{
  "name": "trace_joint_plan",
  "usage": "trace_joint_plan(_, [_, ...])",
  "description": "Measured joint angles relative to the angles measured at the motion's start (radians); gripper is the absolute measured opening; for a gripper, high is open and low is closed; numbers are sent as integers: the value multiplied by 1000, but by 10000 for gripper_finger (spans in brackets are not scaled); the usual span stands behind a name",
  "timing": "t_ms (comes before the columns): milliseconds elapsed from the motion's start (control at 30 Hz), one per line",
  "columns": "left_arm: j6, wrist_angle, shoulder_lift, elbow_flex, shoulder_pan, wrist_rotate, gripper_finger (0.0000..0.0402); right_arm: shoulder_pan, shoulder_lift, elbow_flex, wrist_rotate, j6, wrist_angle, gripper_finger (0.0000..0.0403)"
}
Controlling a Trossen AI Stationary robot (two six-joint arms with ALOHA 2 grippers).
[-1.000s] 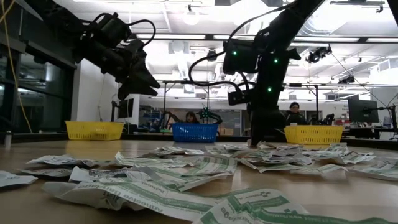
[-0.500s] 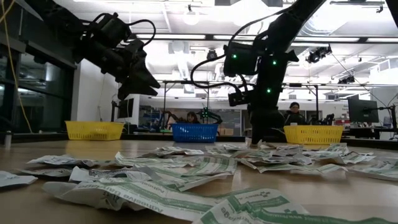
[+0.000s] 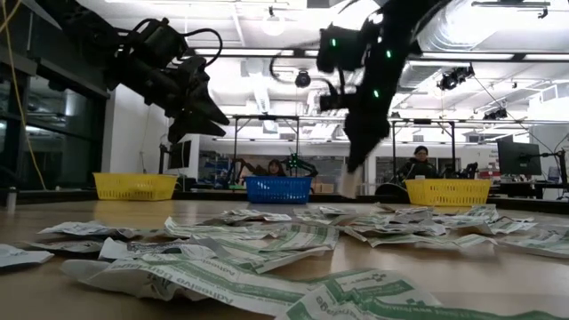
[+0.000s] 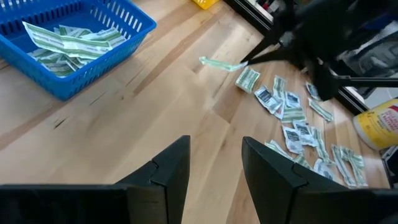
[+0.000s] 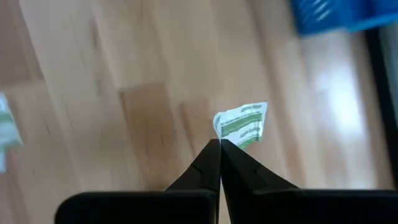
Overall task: Pick & Place First Aid Supplies
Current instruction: Put the green bandage pack into the top blue bin
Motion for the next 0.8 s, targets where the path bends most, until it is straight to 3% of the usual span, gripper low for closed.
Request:
trace_joint_plan(267, [-16, 2, 0, 0, 0, 2, 145, -10, -39, 181, 21, -138, 0, 0])
trace_joint_plan(433, [-18, 3, 0, 0, 0, 6, 145, -55, -36, 256, -58, -311, 69, 0])
trace_joint_plan(600, [-20, 4, 0, 0, 0, 7, 145, -137, -33, 242, -190, -545, 131, 0])
trace_joint_plan(800, [-20, 4, 0, 1, 0, 10, 145, -231, 23, 231, -263, -784, 176, 0])
